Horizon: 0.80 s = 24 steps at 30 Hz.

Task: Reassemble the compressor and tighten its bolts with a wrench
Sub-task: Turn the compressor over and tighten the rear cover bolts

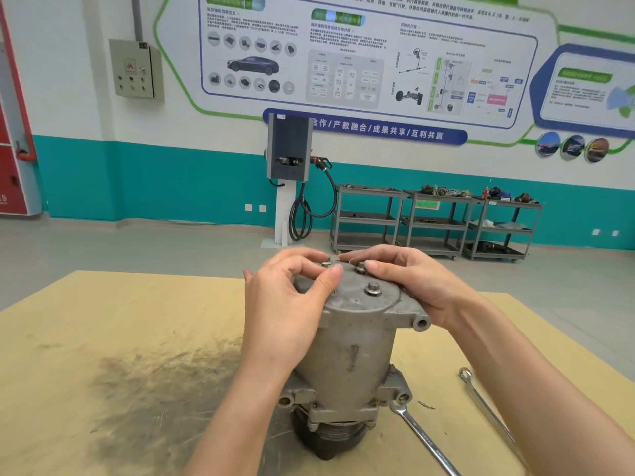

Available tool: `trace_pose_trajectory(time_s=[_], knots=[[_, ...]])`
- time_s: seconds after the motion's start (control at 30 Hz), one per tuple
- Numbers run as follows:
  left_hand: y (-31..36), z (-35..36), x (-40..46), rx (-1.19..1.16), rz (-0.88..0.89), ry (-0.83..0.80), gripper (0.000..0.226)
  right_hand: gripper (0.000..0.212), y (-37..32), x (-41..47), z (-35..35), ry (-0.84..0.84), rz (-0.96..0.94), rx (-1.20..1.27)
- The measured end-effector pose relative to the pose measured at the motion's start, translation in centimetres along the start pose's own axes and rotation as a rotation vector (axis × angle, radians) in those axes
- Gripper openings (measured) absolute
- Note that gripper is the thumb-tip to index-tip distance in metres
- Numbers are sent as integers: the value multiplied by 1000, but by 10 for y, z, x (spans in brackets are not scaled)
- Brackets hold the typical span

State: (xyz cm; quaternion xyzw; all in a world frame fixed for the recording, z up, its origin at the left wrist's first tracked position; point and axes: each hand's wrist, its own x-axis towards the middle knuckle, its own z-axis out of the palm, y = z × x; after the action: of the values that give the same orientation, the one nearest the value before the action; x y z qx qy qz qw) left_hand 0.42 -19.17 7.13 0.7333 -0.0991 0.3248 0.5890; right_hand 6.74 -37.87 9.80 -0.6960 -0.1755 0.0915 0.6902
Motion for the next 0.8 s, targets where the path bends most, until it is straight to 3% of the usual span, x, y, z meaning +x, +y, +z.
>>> trace_pose_trajectory(time_s=[0.13, 0.23, 0.3, 0.43, 0.5, 0.53, 0.63, 0.73, 0.8], knots=[[0, -6, 2, 21, 21, -18, 12, 8, -3, 4, 6, 70, -41, -99], [-1, -3, 0, 74, 72, -7, 9, 15, -5, 8, 9, 120, -86, -228], [-1, 1, -3, 65, 60, -15, 12, 9, -6, 6, 7, 89, -85, -229], [-5, 7, -4, 1, -10, 50, 13, 16, -1, 2, 2, 20, -18, -64], [-6, 6, -4, 10, -14, 66, 10, 10, 0, 3, 3, 43, -20, -46], [-5, 5, -3, 17, -16, 51, 8, 3, -2, 3, 7, 65, -27, -61], [-4, 0, 0, 21, -31, -27, 1, 18, -4, 6, 10, 117, -61, -145], [-5, -4, 2, 9, -37, -118, 6, 9, -4, 3, 7, 58, -52, -104], [-4, -6, 3, -23, -55, -173, 13, 15, -2, 1, 5, 27, -23, -50]])
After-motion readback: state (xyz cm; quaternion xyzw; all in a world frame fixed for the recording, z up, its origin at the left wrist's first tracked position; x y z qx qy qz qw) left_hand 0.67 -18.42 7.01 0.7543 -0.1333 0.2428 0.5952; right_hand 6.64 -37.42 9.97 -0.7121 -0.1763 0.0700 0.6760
